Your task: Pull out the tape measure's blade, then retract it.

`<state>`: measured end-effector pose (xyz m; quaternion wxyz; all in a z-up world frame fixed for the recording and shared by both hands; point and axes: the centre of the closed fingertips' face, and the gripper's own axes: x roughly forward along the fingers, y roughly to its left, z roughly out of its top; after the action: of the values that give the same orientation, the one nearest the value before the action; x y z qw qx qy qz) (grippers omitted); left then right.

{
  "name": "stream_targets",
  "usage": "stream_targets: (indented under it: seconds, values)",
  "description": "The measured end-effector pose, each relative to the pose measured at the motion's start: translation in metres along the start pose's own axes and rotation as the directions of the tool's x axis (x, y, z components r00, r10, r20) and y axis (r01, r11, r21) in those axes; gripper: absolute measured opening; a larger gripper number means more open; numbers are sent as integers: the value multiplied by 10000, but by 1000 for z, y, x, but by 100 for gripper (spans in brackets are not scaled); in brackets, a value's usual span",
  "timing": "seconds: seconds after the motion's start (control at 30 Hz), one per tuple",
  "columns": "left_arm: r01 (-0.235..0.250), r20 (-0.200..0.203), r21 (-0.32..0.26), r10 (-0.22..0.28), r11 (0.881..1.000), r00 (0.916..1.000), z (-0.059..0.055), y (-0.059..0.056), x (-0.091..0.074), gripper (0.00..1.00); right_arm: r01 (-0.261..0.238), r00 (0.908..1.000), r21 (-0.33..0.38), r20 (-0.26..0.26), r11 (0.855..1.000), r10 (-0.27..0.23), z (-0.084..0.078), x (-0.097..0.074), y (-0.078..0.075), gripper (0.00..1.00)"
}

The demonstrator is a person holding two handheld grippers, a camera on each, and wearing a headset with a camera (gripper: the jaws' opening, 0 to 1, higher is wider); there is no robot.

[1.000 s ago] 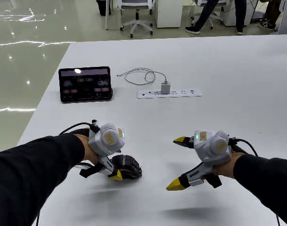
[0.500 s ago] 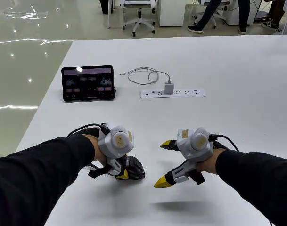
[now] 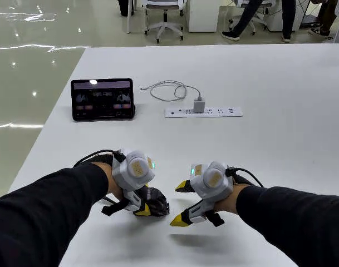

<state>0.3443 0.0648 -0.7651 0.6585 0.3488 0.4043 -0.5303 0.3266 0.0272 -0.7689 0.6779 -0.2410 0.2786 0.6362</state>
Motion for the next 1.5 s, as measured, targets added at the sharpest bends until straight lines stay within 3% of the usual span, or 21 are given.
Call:
stream_targets:
  seconds: [0.4,0.53,0.57,0.67,0.73,0.83,0.87,0.9,1.17,1.37,1.47,1.5]
  values:
    - [-2,88,67,1,10000,10000,0,0,0,32,-100,9999,98,-75,9999,101,1,12,-11,34]
    - [10,60,94,-10,10000,10000,0,0,1,32,-74,9994,-110,-325,9999,70,-4,18,-9,30]
    - [14,34,130,-14,9999,10000,0,0,1,32,-192,9982,-589,-571,9981,158,-8,20,-7,28]
    - [39,-6,153,-39,9999,10000,0,1,1,32,-212,9979,-721,-624,9972,167,-9,24,-5,22]
    - [47,-12,146,-47,9999,10000,0,1,2,32,69,9975,-709,-698,9975,-118,-9,24,-11,19]
    - [65,-1,114,-65,9999,10000,0,1,1,32,-61,9973,-583,-739,9983,18,-11,23,-9,14]
    - [80,12,133,-80,9999,10000,0,0,1,32,-72,9963,-937,-861,9956,-9,-12,23,-10,12]
    - [83,-14,187,-83,9998,10000,0,0,1,32,6,9956,-692,-930,9976,-70,-14,23,-12,11]
    - [23,-88,149,-22,9999,10000,0,0,1,32,-123,9974,-470,-717,9988,89,-8,21,-10,11]
    - [24,-96,126,-23,9999,10000,0,0,1,32,-187,9961,-1066,-878,9941,94,-8,22,-8,11]
    - [12,-114,80,-11,10000,9999,-1,0,1,32,-220,9978,-609,-643,9979,180,-8,19,-10,9]
    - [0,-123,93,1,10000,9999,-1,0,1,32,-164,9983,-115,-564,9998,157,-7,19,-9,8]
